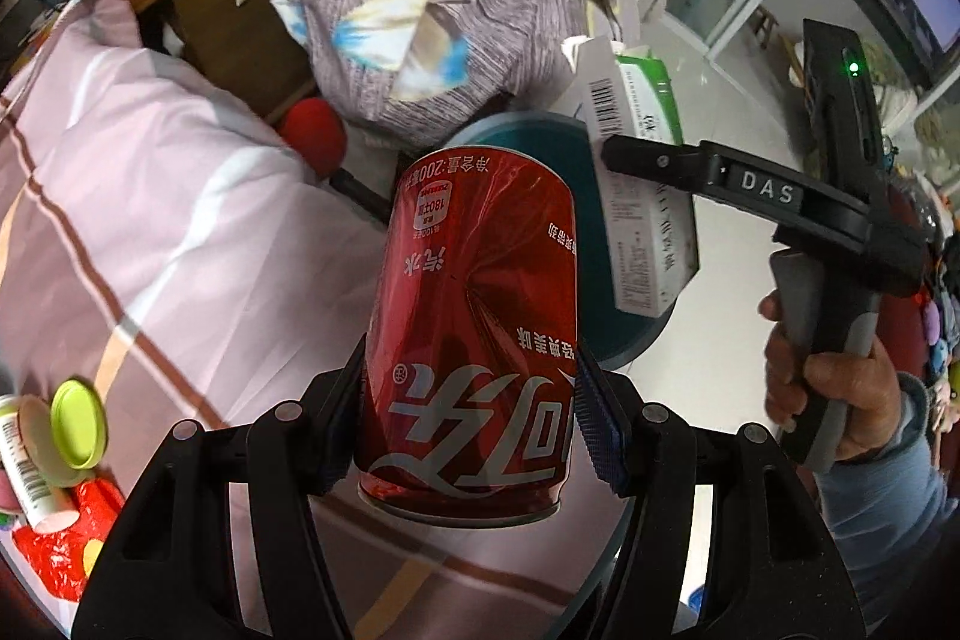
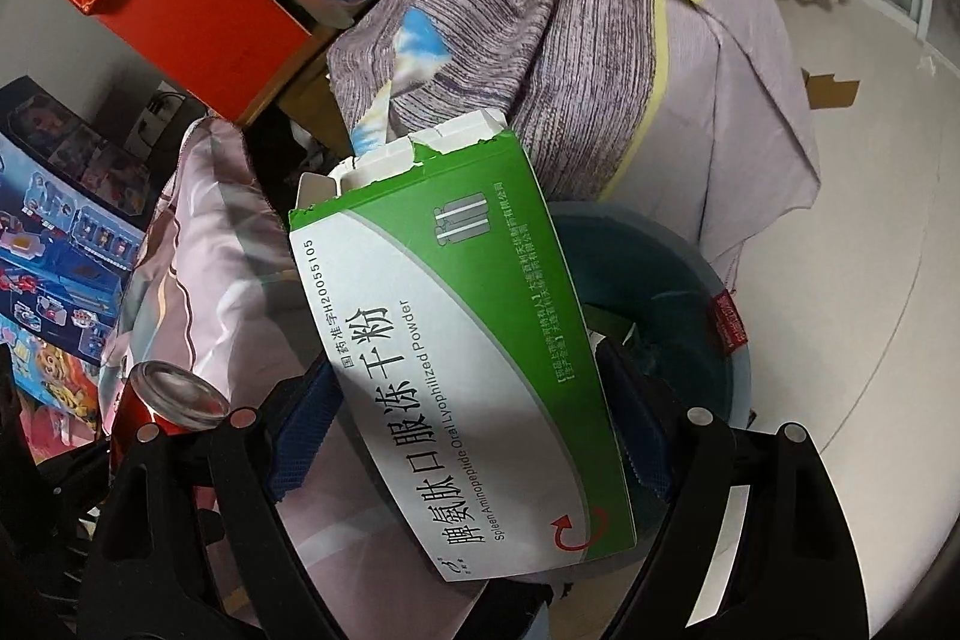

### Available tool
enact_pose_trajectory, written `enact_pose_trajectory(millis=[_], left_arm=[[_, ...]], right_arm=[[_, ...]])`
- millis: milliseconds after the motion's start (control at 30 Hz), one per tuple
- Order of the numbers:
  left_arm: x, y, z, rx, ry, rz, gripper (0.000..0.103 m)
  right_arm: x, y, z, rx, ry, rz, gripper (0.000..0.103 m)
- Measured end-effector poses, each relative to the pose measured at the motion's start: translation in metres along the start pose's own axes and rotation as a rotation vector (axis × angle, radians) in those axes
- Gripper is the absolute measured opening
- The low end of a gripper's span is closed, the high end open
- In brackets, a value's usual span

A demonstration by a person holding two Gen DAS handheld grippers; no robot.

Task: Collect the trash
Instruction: 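Carry the cola can and medicine box in both grippers over the teal bin, then open both grippers to drop the can and box into the bin, then move both open grippers back over the trash on the bed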

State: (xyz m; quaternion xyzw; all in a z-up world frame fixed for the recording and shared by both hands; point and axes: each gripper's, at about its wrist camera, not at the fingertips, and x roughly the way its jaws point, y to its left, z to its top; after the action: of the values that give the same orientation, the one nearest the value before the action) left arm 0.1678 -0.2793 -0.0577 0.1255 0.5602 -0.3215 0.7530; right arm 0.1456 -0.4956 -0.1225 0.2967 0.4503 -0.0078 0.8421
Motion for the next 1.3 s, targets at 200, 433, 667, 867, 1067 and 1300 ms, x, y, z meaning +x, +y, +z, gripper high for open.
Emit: enact_pose_trajectory(millis=[200,433,667,867,1067,1300], left_arm=[[0.015,-0.011,0.008,0.009,0.023,-0.013,0.062],[0.033,-0.024,0.012,0.023,0.052,-0.032,0.062],[0.043,-0.031,0.015,0.042,0.066,-0.044,0.062],[0.059,-0.047,0.022,0.075,0.084,-0.054,0.065],[0.061,-0.049,0.029,0.061,0.071,-0.067,0.083],[0.045,-0.035,0.019,0.027,0.044,-0.068,0.092]], right_arm=[[0.006,-0.015,-0.003,0.017,0.047,-0.005,0.082],[0.003,-0.022,-0.005,0.008,0.058,-0.017,0.082],[-0.008,-0.025,-0.009,0.047,0.081,-0.046,0.088],[-0.024,-0.029,-0.011,0.066,0.059,-0.097,0.088],[-0.034,-0.036,-0.012,0.090,0.053,-0.130,0.088],[-0.036,-0.027,-0.013,0.092,0.068,-0.148,0.088]])
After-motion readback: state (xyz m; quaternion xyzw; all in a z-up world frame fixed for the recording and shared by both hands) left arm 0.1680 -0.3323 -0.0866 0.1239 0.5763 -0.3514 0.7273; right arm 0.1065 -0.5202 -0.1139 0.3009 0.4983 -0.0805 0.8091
